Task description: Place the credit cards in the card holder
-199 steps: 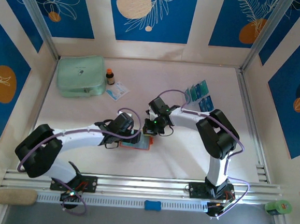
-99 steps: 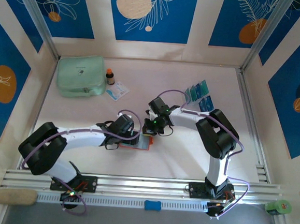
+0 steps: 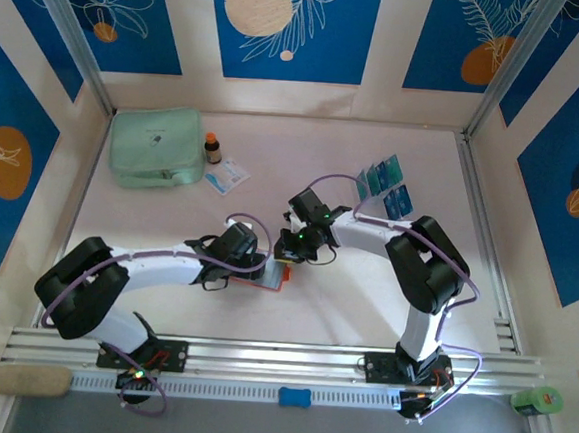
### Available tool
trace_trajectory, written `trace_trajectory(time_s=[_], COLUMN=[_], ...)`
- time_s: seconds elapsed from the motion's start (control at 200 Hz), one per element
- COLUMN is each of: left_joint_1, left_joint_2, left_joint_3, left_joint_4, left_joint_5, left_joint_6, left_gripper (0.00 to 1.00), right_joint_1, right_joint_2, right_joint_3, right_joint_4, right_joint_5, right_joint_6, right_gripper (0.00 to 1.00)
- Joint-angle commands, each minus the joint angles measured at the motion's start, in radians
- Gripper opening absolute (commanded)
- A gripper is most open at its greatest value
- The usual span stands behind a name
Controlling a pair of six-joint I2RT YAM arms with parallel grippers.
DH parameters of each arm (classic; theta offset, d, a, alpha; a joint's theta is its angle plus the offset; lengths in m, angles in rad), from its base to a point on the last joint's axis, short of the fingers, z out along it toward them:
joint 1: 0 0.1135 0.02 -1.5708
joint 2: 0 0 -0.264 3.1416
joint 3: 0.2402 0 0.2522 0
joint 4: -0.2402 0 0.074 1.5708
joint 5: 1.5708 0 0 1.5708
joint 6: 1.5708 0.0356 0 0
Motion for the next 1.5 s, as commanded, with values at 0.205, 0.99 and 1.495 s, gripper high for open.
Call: trace_trajectory(time_s=[0.205,0.99,1.495], left_joint_1=[-0.009,-0.008,0.015], left_joint_2=[-0.009,-0.186,-0.427], left_joint_3=[-0.029,-0.002,-0.061], left_joint_4=[0.027,-0.057,-0.131], left_joint_5=[0.031,-0.021,-0.077], left_joint_6=[-0.013,-0.009,-0.016], left_gripper=[0.79,0.94,0.97], right_joint_1=[0.016,0.023,0.091], right_joint_2=[0.038,0.010,0.161], right_joint_3=[-0.011,0.059,0.273], right_joint_4=[0.016,0.056,0.005], right_joint_5=[-0.017,-0.179,-0.169], right_joint_6=[0.027,0.087,0.135], right_gripper=[0.26,0.38,0.41])
